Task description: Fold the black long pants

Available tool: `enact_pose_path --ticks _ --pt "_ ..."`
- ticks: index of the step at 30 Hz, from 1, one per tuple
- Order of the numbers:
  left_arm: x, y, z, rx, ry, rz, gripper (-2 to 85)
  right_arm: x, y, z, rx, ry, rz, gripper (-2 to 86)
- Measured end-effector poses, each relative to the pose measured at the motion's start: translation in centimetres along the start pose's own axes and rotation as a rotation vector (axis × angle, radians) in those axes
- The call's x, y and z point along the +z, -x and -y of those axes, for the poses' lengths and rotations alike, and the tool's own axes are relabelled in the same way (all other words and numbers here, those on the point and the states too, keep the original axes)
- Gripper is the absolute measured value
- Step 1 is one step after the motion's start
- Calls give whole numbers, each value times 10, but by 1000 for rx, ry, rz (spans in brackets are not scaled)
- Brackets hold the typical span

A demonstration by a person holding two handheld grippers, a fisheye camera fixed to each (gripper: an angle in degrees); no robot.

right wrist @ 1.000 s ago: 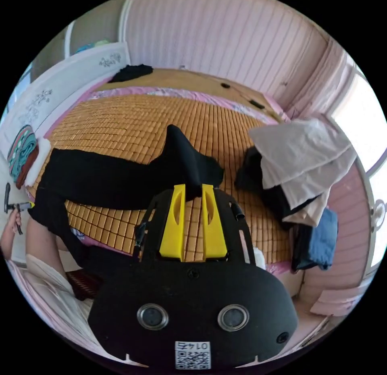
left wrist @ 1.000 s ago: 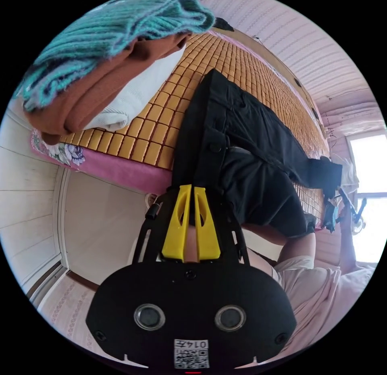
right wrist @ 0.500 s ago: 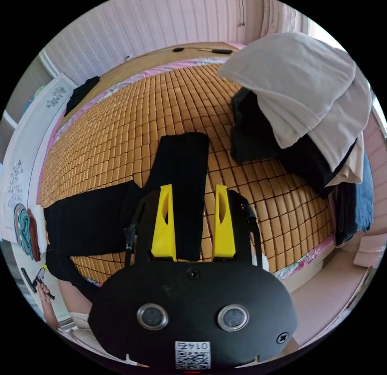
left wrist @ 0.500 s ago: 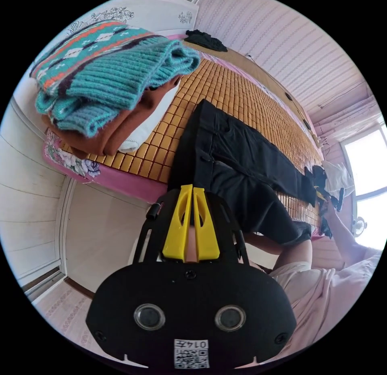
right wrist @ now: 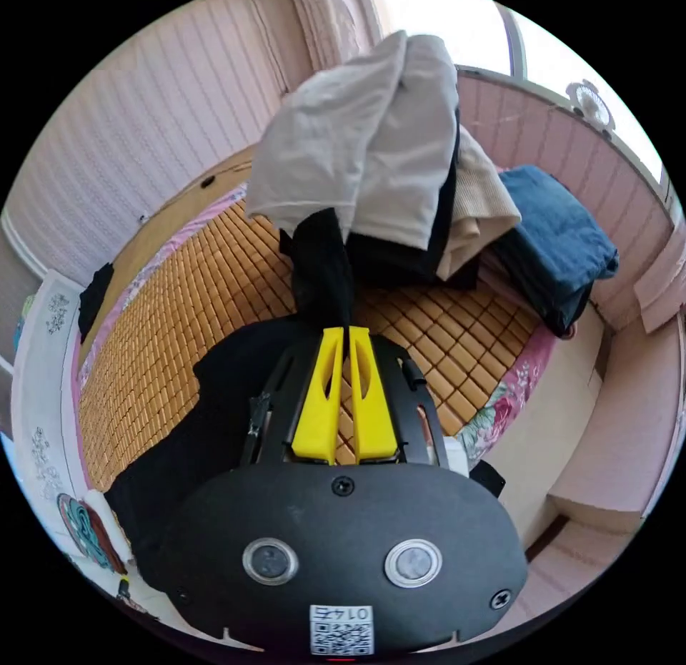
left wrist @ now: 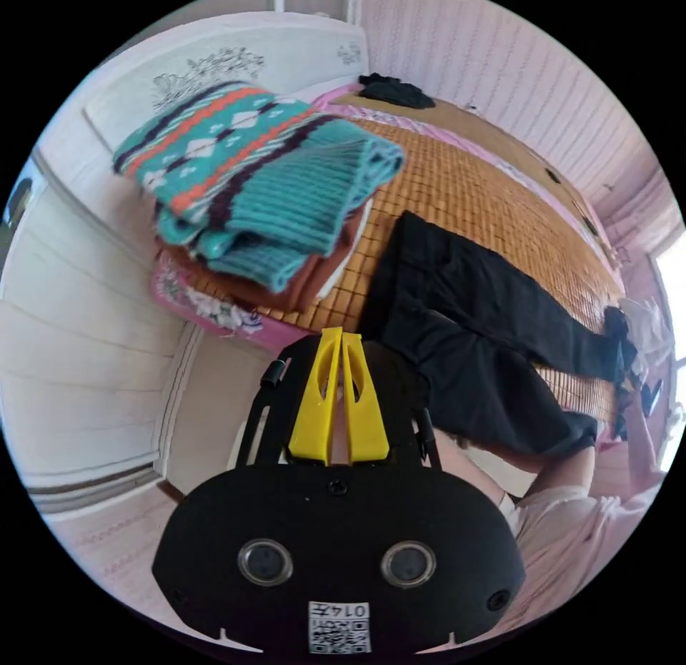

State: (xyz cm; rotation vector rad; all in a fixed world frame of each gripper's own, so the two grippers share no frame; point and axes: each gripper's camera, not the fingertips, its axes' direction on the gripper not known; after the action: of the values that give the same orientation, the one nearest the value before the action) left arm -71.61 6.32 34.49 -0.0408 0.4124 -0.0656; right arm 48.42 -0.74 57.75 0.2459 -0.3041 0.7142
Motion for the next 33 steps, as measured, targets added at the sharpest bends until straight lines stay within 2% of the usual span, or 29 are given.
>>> enact_pose_path --ticks 3,7,11,14,16,19,22,24,28,31,33 --pt "4 28 -9 -73 10 -213 -9 -10 -5 -22 -57 -86 -29 22" --pt "18 27 -17 -29 81 -214 -7 -10 -17 -47 -46 -79 19 16" --pt "24 26 -17 -19 75 -285 10 -4 5 -56 -75 -34 84 16" --pt "20 23 -16 31 64 -250 48 -7 86 -77 -359 -70 88 17" --pt "19 33 -21 16 46 -309 69 -10 177 -111 -675 -92 127 26" --pt "18 52 -33 -37 -4 -370 95 -11 295 -168 -1035 -108 226 66" --pt "20 71 -47 -83 -3 -344 111 -4 400 -226 -1281 -99 313 92" --pt "24 84 -54 -150 0 -342 133 7 455 -255 -1380 -45 347 104" --pt "43 108 -61 -247 0 -489 151 43 553 -318 -1542 93 305 111" --pt "58 110 -53 -219 44 -547 140 76 588 -355 -1622 173 170 101" --pt "65 108 -46 -187 62 -572 125 76 594 -361 -1641 198 246 76"
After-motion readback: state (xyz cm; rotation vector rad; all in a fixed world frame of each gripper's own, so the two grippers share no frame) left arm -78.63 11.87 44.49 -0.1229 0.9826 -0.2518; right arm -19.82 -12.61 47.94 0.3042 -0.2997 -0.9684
